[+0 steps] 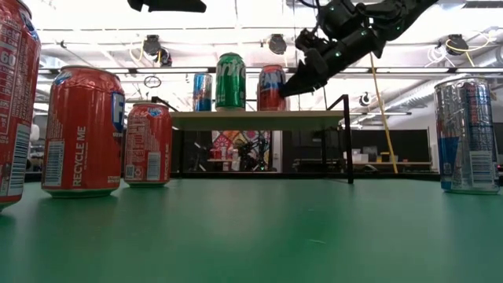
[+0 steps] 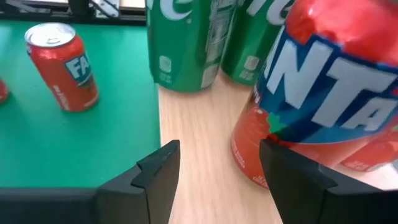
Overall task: Place canned beverage on shelf
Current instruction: Put the orange soda can on the shelf aligned with the other orange soda can
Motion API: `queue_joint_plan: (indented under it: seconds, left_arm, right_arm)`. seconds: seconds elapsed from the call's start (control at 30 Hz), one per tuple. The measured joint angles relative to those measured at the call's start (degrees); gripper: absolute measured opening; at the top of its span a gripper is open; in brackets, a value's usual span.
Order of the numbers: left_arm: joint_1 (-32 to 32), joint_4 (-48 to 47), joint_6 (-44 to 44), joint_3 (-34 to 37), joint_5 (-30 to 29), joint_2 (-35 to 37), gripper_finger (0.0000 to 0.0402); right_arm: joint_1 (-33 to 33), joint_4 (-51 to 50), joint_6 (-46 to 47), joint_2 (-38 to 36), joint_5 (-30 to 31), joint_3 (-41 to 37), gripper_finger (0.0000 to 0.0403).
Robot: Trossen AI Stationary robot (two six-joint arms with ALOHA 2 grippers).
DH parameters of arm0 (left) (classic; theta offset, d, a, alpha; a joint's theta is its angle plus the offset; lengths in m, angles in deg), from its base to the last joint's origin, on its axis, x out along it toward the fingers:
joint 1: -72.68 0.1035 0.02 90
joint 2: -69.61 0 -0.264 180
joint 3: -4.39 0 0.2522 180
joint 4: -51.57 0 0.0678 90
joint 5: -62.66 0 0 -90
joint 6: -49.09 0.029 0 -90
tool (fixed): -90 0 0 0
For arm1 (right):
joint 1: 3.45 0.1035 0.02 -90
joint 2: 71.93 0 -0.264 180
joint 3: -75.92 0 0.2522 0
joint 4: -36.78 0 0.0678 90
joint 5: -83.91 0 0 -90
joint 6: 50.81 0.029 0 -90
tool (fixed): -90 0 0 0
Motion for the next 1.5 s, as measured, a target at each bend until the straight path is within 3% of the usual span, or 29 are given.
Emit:
queue_joint_plan:
  seconds: [0.4,0.57,1.1,1.5]
  left_arm:
    - [0.0,-0.5,-0.2,0.0,0.0,0.0,0.0393]
    - [0.0,-1.2,-0.3,0.0,0.0,0.0,0.0393]
    - [0.0,-1.3,-0.1,0.0,0.0,0.0,0.0393]
    - [0.0,-2.7,-0.3,0.0,-0.1,0.0,0.0393]
  right_arm:
    - [-0.5,1.0,-1.4,0.0,1.3,0.0,0.0212]
    - [-0.5,-0.4,-2.6,0.0,5.5,0.0,0.0212]
    - [-0.1,-0.2,0.2,0.0,5.5,0.0,0.0212]
    - [3.6,1.7,0.8,0.0,5.5,0.0,0.0212]
